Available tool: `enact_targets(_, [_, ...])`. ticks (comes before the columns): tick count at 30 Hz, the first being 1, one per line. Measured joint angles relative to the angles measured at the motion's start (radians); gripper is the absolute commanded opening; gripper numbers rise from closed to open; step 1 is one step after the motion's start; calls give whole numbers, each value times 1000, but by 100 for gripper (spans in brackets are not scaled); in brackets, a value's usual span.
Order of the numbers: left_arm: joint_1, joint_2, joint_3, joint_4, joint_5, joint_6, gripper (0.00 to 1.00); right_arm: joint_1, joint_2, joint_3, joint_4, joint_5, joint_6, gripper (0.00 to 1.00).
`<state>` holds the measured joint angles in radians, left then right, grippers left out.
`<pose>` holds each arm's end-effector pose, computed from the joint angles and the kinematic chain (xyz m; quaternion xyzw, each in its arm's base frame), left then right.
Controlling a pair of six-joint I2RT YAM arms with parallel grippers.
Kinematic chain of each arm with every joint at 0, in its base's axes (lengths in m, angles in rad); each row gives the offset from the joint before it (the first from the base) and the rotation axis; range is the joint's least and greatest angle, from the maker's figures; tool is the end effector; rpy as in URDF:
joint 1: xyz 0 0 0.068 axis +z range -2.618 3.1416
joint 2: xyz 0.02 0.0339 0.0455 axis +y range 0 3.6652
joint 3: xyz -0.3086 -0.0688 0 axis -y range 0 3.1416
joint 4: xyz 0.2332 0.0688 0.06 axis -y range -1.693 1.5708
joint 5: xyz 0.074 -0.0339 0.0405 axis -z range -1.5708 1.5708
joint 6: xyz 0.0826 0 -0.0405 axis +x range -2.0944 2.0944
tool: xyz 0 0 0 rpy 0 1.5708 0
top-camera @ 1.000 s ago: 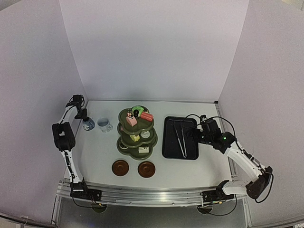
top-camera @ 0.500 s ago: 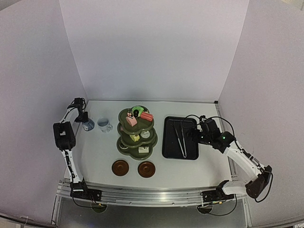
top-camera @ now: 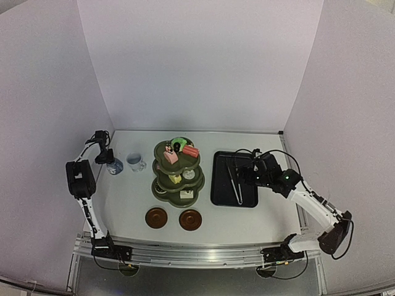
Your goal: Serve the afternoon tea
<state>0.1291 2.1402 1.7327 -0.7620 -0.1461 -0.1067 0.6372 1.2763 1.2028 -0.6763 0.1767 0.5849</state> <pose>0.4795 0.0744 0.1927 -0.1294 0.9688 0.0737 0.1980 0.2345 0.1555 0.3457 0.0113 0.9140 0.1618 0.3720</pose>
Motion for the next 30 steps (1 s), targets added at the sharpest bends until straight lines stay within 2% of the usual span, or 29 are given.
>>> enact_targets(10, [0, -280, -326, -86, 58, 11, 0, 211, 139, 169, 6, 18, -139, 96])
enact_targets(15, [-18, -421, -427, -129, 57, 50, 0, 400, 276, 321, 17, 93, -247, 96])
enact_targets(22, [-178, -643, -505, -140, 41, 74, 0, 607, 612, 693, 55, 180, -365, 96])
enact_targets(24, [-224, -694, -517, -154, 56, 71, 0, 639, 732, 815, 47, 190, -385, 96])
enact_targets(30, [-265, -765, -542, -203, 65, 46, 0, 697, 1106, 1187, 54, 194, -434, 97])
